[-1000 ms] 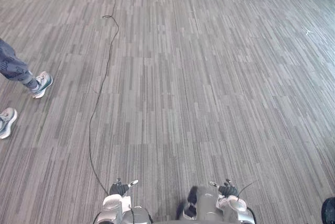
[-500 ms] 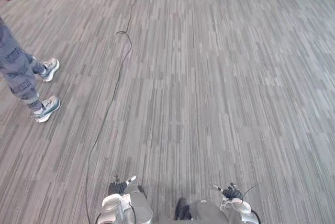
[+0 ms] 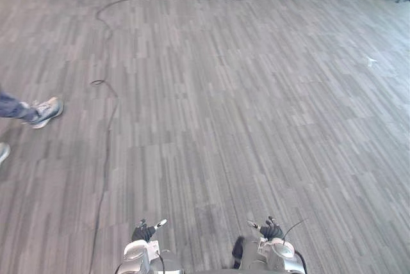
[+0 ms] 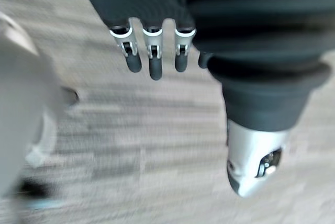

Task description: Pick up cushions and gather them together orderly.

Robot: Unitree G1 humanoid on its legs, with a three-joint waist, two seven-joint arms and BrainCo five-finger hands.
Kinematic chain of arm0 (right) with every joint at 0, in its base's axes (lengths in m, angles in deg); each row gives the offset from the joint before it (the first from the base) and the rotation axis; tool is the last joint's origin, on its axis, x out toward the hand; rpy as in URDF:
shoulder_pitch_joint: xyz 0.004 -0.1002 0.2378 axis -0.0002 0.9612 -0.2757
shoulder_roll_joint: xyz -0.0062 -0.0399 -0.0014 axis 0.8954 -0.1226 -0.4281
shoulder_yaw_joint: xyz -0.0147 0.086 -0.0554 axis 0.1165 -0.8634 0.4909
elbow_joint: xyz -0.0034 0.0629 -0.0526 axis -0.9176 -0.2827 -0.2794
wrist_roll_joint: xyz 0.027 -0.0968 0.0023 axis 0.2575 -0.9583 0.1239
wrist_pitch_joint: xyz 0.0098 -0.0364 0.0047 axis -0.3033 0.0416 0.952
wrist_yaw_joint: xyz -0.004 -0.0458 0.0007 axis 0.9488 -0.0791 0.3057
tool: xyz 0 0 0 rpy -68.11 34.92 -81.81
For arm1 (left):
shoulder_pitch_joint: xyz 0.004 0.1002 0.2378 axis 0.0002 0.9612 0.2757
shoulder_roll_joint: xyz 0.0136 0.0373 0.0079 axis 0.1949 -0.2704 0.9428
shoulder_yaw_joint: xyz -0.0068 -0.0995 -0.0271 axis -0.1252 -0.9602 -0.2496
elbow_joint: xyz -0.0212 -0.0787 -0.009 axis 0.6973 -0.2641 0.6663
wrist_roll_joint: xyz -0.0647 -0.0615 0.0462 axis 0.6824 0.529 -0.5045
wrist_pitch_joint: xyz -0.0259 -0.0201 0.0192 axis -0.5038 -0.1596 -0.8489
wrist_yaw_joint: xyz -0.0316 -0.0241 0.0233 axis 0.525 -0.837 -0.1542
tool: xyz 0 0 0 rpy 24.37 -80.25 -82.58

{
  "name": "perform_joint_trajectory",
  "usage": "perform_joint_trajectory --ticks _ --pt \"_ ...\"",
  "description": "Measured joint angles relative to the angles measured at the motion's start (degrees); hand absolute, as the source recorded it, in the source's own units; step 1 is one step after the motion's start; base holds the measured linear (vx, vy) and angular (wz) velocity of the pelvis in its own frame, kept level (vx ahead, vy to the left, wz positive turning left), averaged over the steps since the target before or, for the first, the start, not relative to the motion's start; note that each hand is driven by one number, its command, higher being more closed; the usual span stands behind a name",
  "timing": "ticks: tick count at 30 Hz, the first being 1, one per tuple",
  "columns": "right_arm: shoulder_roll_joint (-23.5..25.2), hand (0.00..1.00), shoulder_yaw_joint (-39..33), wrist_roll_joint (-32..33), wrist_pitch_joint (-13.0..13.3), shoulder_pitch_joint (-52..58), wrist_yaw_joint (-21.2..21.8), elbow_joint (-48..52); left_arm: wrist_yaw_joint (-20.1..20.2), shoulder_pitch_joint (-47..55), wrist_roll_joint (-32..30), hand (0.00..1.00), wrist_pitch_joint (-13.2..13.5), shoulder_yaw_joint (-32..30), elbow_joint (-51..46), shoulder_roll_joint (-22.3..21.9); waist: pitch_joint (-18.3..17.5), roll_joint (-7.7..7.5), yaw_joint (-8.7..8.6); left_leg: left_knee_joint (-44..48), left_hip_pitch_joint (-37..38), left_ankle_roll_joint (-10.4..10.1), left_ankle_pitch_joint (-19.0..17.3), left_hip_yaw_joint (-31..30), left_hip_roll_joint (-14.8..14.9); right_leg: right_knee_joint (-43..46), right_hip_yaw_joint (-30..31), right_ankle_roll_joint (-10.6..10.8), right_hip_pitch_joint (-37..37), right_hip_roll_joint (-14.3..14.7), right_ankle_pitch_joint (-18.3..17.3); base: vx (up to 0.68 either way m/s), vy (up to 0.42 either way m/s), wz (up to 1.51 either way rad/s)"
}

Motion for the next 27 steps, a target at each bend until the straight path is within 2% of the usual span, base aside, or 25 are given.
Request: perform_joint_trajectory --ticks 2,3,4,5,6,7,8,9,10,11,12,13,15,16,19,20,21,22,23,24,25,26,27 --pt "-1.0 0.0 0.0 -0.1 -0.2 -0.8 0.5 -1.7 0.1 -0.3 -0.1 0.0 -0.1 0.4 1.0 -0.1 0.0 0.01 -0.69 -2.4 3.2 -0.3 0.1 1.2 -0.8 -16.8 -5.1 -1.8 -0.7 3.1 5.1 0.42 -0.042 -0.31" --pt "-1.4 0.0 -0.3 -0.2 -0.5 -0.6 0.6 -2.3 0.1 -0.1 -0.3 0.0 -0.1 0.5 1.4 -0.1 0.0 -0.46 -1.49 -3.5 5.7 -0.4 0.2 0.9 -2.2 -26.4 -5.7 -3.2 -0.1 5.2 10.5 0.61 -0.114 -0.06" --pt "-1.7 0.0 -0.6 -0.5 -0.7 -0.2 0.7 -3.2 0.2 0.1 -0.7 0.0 -0.1 0.4 1.8 0.1 -0.2 -1.04 -1.89 -4.3 7.8 -1.9 0.4 0.4 -3.4 -29.8 -5.6 -6.5 0.6 5.9 13.9 0.73 -0.149 -0.01" --pt "-2.9 0.0 -1.9 -0.4 -0.9 0.0 1.1 -3.1 0.1 0.0 -0.8 0.0 -0.1 0.3 2.5 -0.4 0.2 0.54 -2.48 -5.4 10.5 -3.7 0.9 -0.6 -3.0 -27.6 -4.6 -13.1 1.3 6.7 17.5 0.71 -0.155 -0.35" --pt "-3.7 0.0 -3.2 -1.0 -0.9 -0.5 1.2 -2.8 0.4 0.0 -1.4 0.0 -0.1 -0.3 2.6 -1.8 -0.5 3.92 -2.26 -3.6 11.4 -8.0 3.4 -1.0 -0.2 -21.0 -4.7 -12.1 0.2 7.8 11.3 0.56 -0.136 -0.42" --pt "-3.9 0.0 -4.0 -1.1 -0.9 -0.5 1.4 -2.5 0.4 -0.1 -1.9 0.0 -0.1 -0.2 2.5 -1.9 -0.5 4.35 -2.51 -0.7 10.9 -8.8 4.0 -2.2 1.1 -19.3 -4.6 -11.7 0.2 8.0 9.3 0.54 -0.195 -0.51" --pt "-3.4 0.0 -4.9 -1.2 -1.1 -0.1 1.5 -1.3 0.6 -0.1 -2.2 0.0 0.0 -0.7 1.8 -2.2 -0.3 5.22 -2.88 10.6 7.7 -9.4 5.1 -4.5 5.3 -17.8 -4.3 -11.3 1.4 10.0 6.3 0.54 -0.225 -0.51" --pt "-3.1 0.0 -5.2 -1.2 -1.3 0.3 1.4 -0.8 0.8 0.1 -2.6 0.0 -0.1 -2.0 1.1 -2.6 0.0 6.34 -2.7 30.8 0.3 -5.0 12.6 -10.3 11.7 -19.1 -2.6 -11.4 4.9 13.6 4.2 0.52 -0.193 -0.59" --pt "-3.2 0.0 -5.1 -1.2 -1.4 0.4 1.3 -0.8 0.8 0.2 -2.7 0.0 -0.1 -2.3 0.8 -2.9 -0.1 6.64 -2.54 36.9 -2.2 -4.4 13.0 -11.8 13.1 -19.5 -1.9 -11.3 6.0 14.8 3.7 0.52 -0.106 -0.94" --pt "-3.1 0.0 -4.5 -1.2 -1.8 0.5 0.9 -0.8 1.1 0.7 -2.9 0.0 -0.2 -2.7 -0.5 -3.6 0.1 6.68 -1.89 49.5 -8.4 -4.7 10.8 -14.4 15.1 -20.2 0.3 -12.1 9.2 16.9 2.0 0.5 -0.036 -1.05" --pt "-3.0 0.0 -2.9 -1.1 -2.2 0.6 0.6 -0.9 1.1 0.7 -2.9 0.0 0.1 -2.9 -2.5 -3.5 0.7 5.79 -1.53 55.4 -13.9 -4.2 6.9 -15.4 14.9 -21.1 3.1 -12.7 13.7 17.9 -0.3 0.51 -0.023 -1.03" --pt "-3.0 0.0 -2.5 -1.1 -2.3 0.7 0.6 -0.9 1.1 0.7 -2.9 0.0 0.1 -2.9 -2.9 -3.4 0.7 5.57 -1.52 55.4 -15.2 -3.9 6.0 -15.6 14.6 -21.7 4.0 -12.6 15.2 18.1 -0.7 0.58 0.002 -0.93" --pt "-2.9 0.0 0.2 -1.1 -2.6 1.1 0.5 -0.9 1.1 1.3 -2.4 0.0 0.8 -3.0 -5.1 -3.2 0.4 4.79 -0.5 47.5 -23.6 -1.0 2.1 -15.1 12.3 -26.1 9.9 -11.0 22.3 19.1 -2.1 0.55 0.036 -0.98" --pt "-2.9 0.0 0.9 -1.1 -2.6 1.0 0.5 -0.8 1.1 1.5 -2.3 0.0 1.0 -3.0 -5.4 -3.2 0.4 4.73 -0.14 45.3 -24.8 -1.0 1.8 -15.1 11.9 -26.7 11.0 -10.7 23.5 19.2 -2.3 0.47 0.081 -1.09" --pt "-2.8 0.0 2.5 -1.1 -2.6 1.2 0.5 -0.9 1.0 2.5 -1.7 0.0 1.4 -3.5 -6.0 -3.3 0.4 4.74 1.35 24.9 -30.7 -1.5 2.6 -18.2 6.6 -30.0 17.6 -8.5 29.3 18.6 -4.4 0.5 0.155 -0.96" --pt "-2.4 0.0 2.6 -1.1 -2.6 1.3 0.4 -1.0 0.8 3.0 -0.7 0.0 1.6 -4.9 -6.5 -4.0 0.2 4.79 1.75 15.9 -31.8 -2.5 4.7 -19.8 4.6 -29.9 19.9 -6.6 30.7 18.1 -5.8 0.71 0.3 -1.14" --pt "-1.9 0.0 2.6 -1.1 -2.6 1.3 0.4 -1.2 0.6 3.5 0.0 0.0 1.7 -5.3 -7.1 -4.2 -0.1 4.52 1.98 9.5 -32.3 -2.0 8.3 -21.0 2.8 -29.8 22.4 -4.5 32.4 17.4 -7.9 0.62 0.287 -0.99" --pt "-1.7 0.0 2.6 -1.1 -2.6 1.4 0.3 -1.3 0.6 3.5 0.5 0.0 1.7 -5.2 -7.1 -4.1 -0.5 4.03 2.31 9.8 -32.0 -1.6 10.7 -21.5 2.3 -29.6 23.7 -4.0 32.8 16.7 -8.7 0.68 0.324 -1.14" --pt "-0.8 0.0 2.5 -1.1 -2.6 2.1 0.3 -1.7 0.6 3.8 0.5 0.0 1.6 -5.3 -7.1 -3.6 -2.6 2.5 3.28 10.8 -31.3 -0.8 14.5 -21.6 0.9 -28.9 26.7 -2.6 33.2 14.7 -9.6 0.58 0.274 -1.07" --pt "0.5 0.0 2.6 -1.2 -2.6 2.6 0.4 -1.7 0.6 3.8 0.4 0.0 1.5 -5.3 -7.0 -2.7 -3.8 0.62 3.53 13.2 -31.4 0.8 11.9 -20.1 0.3 -26.3 27.9 -1.6 32.3 13.0 -9.7 0.89 0.408 -1.26" --pt "0.6 0.0 3.2 -1.2 -2.6 2.6 0.7 -1.9 0.6 3.5 0.4 0.0 1.5 -5.2 -6.1 -2.0 -4.1 -0.27 3.55 15.8 -29.7 1.3 8.4 -17.4 0.6 -16.7 28.2 0.4 28.7 11.1 -8.8 0.72 0.341 -0.82" --pt "0.6 0.0 2.9 -1.2 -2.5 2.8 0.7 -1.9 0.5 3.4 0.4 0.0 1.5 -5.2 -5.5 -1.8 -4.1 -0.3 3.48 16.3 -28.5 1.4 7.1 -16.6 0.7 -11.7 27.9 1.6 27.0 10.5 -7.9 0.82 0.396 -0.93" --pt "0.6 0.0 2.9 -1.2 -2.5 2.8 0.6 -1.9 0.1 2.7 0.4 0.0 1.3 -5.1 -4.2 -1.1 -3.2 -1.07 3.39 15.7 -23.0 2.3 4.5 -14.1 -0.4 5.9 26.9 4.8 20.6 6.9 -4.0 0.6 0.283 -0.77"
